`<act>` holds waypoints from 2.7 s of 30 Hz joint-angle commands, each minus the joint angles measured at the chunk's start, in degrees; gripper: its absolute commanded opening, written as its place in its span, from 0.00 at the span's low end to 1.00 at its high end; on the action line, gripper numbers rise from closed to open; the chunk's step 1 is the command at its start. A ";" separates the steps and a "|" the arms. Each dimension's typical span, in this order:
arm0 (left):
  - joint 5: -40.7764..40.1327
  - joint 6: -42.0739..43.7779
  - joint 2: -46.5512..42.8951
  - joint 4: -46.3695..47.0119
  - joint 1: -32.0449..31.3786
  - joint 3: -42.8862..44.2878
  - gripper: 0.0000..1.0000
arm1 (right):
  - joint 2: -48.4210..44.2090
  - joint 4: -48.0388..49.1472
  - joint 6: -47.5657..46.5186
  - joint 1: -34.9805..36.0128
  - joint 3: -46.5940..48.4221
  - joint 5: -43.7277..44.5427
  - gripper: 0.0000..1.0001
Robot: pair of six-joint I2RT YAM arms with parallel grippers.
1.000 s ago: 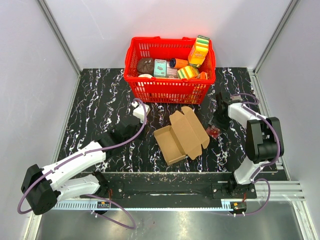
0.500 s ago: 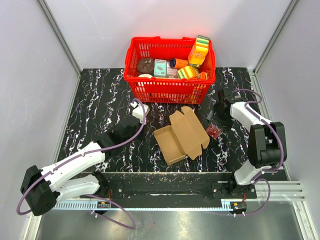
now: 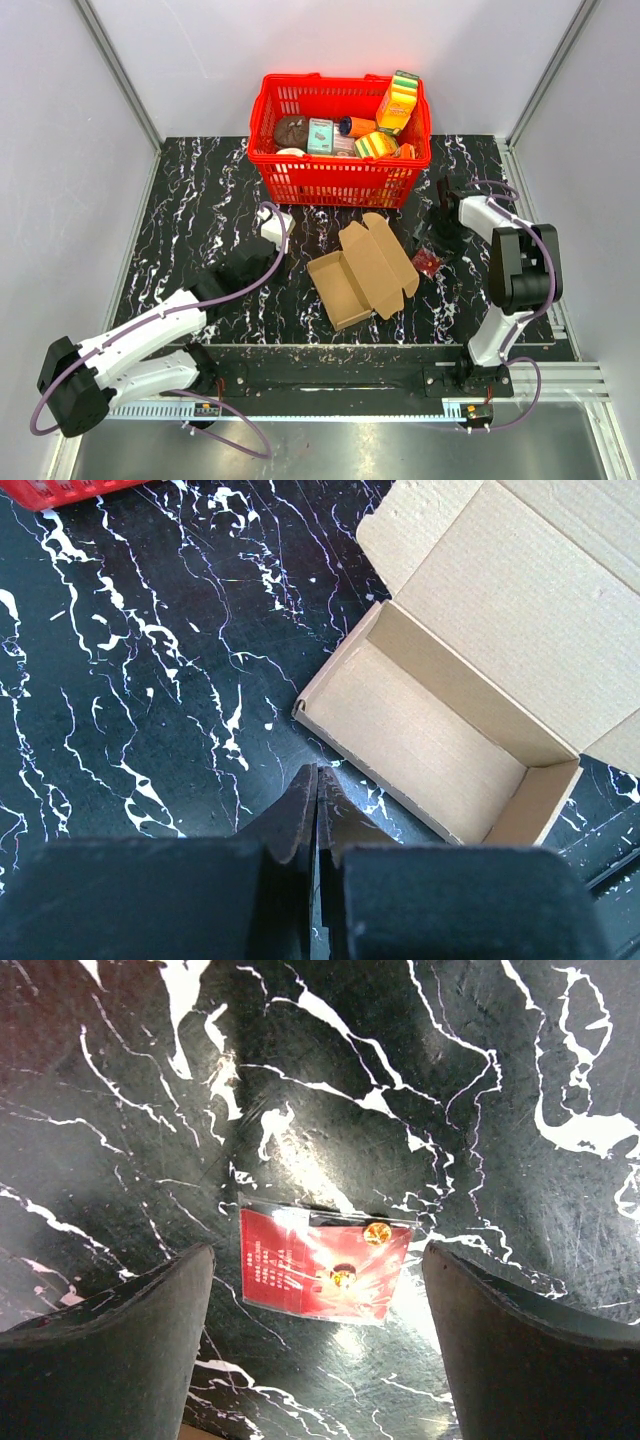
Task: Fold the paper box
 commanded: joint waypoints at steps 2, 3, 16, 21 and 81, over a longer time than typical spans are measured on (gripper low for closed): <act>-0.53 -0.78 -1.14 2.58 0.23 -0.18 0.00 | 2.13 -1.34 1.48 0.67 2.65 1.13 0.91; -0.53 -0.78 -1.14 2.66 0.23 -0.35 0.00 | 2.22 -1.34 1.57 0.67 2.39 1.04 0.91; -0.80 -0.43 -2.37 2.93 0.23 -1.23 0.00 | 4.77 -2.13 3.59 4.45 2.12 7.10 0.91; -1.15 -0.34 -3.08 3.19 0.23 -1.59 0.00 | 5.30 -1.95 3.94 4.37 0.72 7.80 0.91; -3.26 -1.66 -5.71 0.47 0.23 -0.53 0.01 | -17.39 -14.27 5.35 33.28 18.74 4.30 0.56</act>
